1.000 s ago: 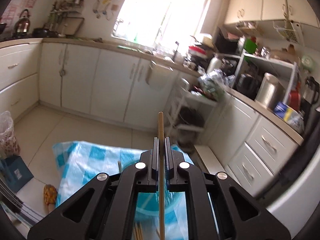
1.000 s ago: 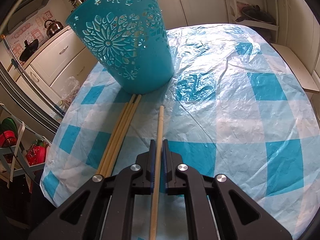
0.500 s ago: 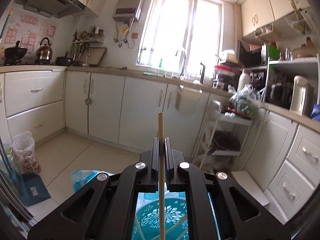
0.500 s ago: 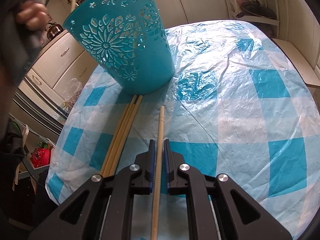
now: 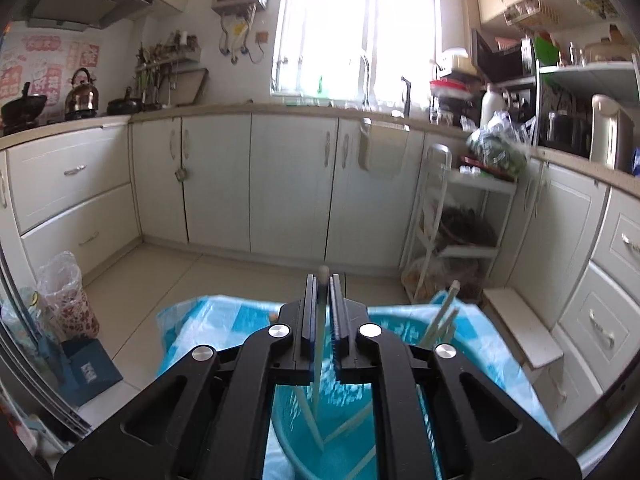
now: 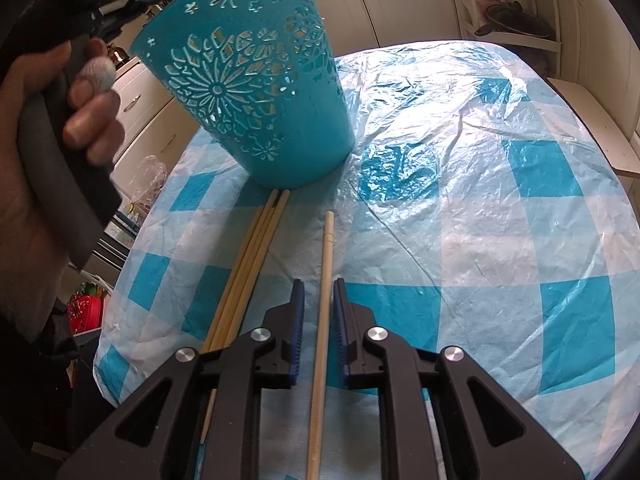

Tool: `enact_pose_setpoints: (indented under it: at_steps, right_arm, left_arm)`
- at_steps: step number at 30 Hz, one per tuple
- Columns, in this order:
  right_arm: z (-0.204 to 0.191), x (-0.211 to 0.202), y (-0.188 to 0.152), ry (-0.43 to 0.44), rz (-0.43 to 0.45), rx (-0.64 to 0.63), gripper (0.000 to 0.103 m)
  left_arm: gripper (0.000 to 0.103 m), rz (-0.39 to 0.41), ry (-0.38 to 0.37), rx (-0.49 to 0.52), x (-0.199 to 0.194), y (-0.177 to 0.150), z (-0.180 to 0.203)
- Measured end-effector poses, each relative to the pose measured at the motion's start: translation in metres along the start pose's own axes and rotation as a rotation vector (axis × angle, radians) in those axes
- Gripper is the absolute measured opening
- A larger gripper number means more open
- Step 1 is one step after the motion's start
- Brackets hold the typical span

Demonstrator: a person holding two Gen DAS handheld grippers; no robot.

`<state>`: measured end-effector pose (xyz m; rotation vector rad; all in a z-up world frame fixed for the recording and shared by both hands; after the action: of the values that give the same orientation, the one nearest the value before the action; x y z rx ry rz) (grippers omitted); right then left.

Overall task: Organize utensils
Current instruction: 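Lift the chopstick with the left tool and drop it into the teal basket, then lower the right tool onto a loose chopstick and close on it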

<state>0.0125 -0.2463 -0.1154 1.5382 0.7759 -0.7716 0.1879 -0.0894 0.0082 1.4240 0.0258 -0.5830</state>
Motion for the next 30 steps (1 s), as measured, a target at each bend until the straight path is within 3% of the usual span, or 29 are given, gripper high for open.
enact_pose_setpoints:
  at_steps: [4, 10, 19, 30]
  right_arm:
    - [-0.006, -0.002, -0.001, -0.025, 0.015, -0.036, 0.023]
    - [-0.011, -0.004, -0.005, -0.096, 0.048, -0.084, 0.025]
    - [-0.036, -0.001, -0.014, -0.252, 0.127, -0.233, 0.025]
    - [-0.028, 0.000, -0.007, -0.217, 0.082, -0.190, 0.024]
  left_arm:
    - [0.042, -0.037, 0.020, 0.008, -0.013, -0.008, 0.001]
    - [0.068, 0.000, 0.045, 0.009, -0.071, -0.010, -0.005]
    - [0.071, 0.013, 0.033, -0.131, -0.132, -0.008, -0.043]
    - [0.077, -0.031, 0.024, -0.185, -0.183, -0.030, -0.065]
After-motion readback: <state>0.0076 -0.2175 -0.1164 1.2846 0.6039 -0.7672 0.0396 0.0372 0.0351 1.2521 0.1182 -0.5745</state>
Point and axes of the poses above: each gripper's, at about its wrist camera, not at the fingertips, and x roughly the way its jaws point, z to its right, y to its top, the point moved 1 cm from there along x, roughly the way its jaws point, and after that the axes turned 14 degrees about -y, right-handed, at the moved point
